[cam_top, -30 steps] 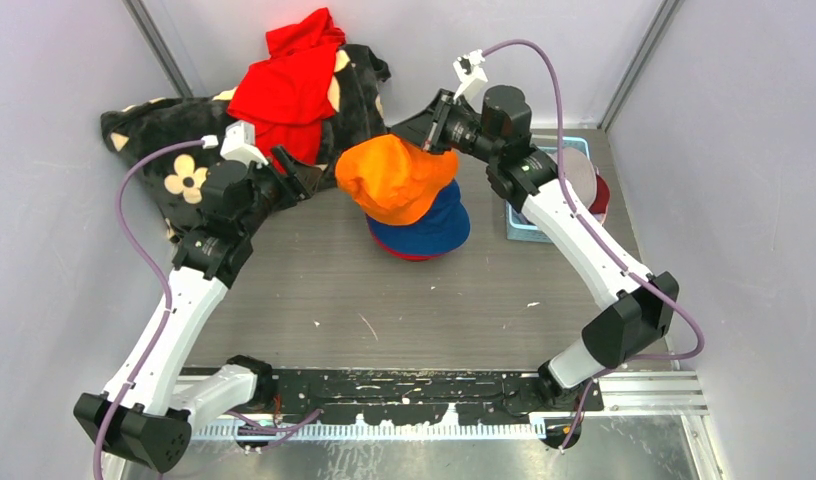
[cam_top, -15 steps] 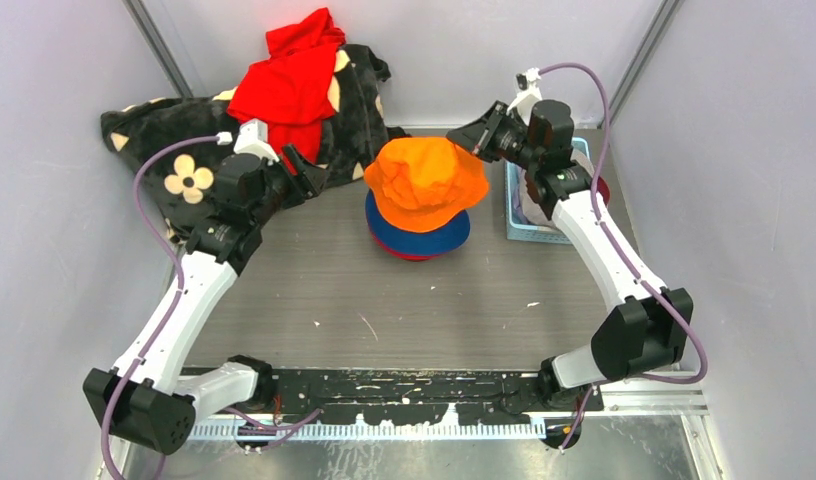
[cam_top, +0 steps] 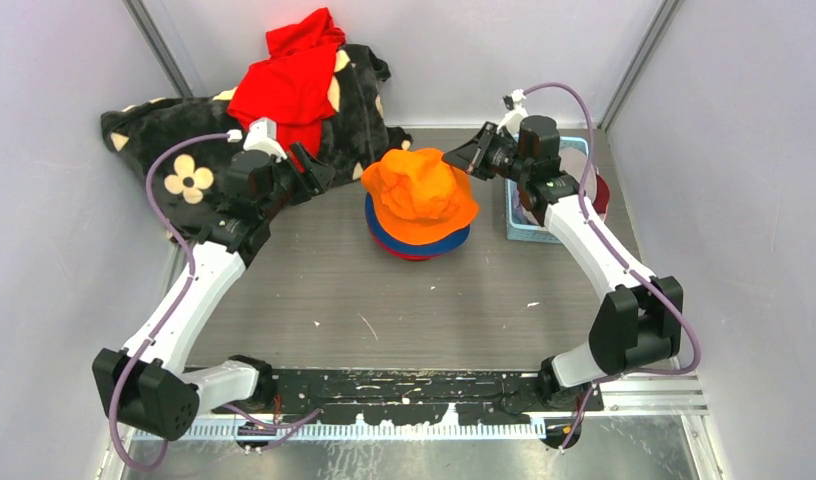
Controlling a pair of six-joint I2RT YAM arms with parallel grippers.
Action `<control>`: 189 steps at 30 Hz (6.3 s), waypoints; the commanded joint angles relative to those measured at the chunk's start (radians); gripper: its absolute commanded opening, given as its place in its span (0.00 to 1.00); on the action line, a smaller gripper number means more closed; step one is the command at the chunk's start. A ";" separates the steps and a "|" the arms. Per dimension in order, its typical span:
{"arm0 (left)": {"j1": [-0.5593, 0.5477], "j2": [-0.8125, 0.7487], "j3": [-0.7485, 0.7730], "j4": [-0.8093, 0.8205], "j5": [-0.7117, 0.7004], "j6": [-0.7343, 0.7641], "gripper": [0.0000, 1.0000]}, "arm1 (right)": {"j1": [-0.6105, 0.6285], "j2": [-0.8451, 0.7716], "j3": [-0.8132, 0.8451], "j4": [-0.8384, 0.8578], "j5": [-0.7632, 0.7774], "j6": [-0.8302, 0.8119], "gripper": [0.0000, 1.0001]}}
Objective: Stack the hats
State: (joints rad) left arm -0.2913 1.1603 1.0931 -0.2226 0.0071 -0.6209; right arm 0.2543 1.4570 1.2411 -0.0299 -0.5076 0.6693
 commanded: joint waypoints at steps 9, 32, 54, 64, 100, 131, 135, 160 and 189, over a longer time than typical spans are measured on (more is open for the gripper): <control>0.007 0.102 -0.118 0.407 0.189 -0.086 0.64 | -0.025 0.092 0.074 0.056 -0.032 -0.029 0.18; 0.098 0.488 -0.310 1.355 0.525 -0.487 0.69 | -0.211 -0.040 -0.049 0.139 -0.092 -0.002 0.66; 0.115 0.760 -0.184 1.652 0.717 -0.707 0.64 | -0.239 -0.041 -0.075 0.148 -0.128 0.001 0.66; 0.115 0.798 -0.152 1.652 0.753 -0.737 0.63 | -0.240 -0.040 -0.065 0.146 -0.144 0.001 0.66; 0.132 0.746 -0.239 1.424 0.667 -0.672 0.00 | -0.252 -0.098 -0.310 0.181 -0.279 0.022 0.65; 0.118 0.719 -0.203 1.388 0.668 -0.671 0.00 | -0.251 0.026 -0.521 0.716 -0.461 0.372 0.62; 0.118 0.718 -0.205 1.390 0.666 -0.671 0.00 | -0.251 0.048 -0.530 0.756 -0.473 0.395 0.51; 0.119 0.752 -0.263 1.410 0.656 -0.663 0.00 | -0.251 0.070 -0.494 0.423 -0.323 0.149 0.01; 0.102 0.768 -0.058 1.056 0.585 -0.512 0.00 | -0.213 0.074 -0.513 0.360 -0.300 0.095 0.01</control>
State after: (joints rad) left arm -0.1787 1.9148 0.9318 0.9630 0.6395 -1.2095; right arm 0.0265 1.5818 0.7475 0.4034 -0.8581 0.8162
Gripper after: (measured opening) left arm 0.017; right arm 0.040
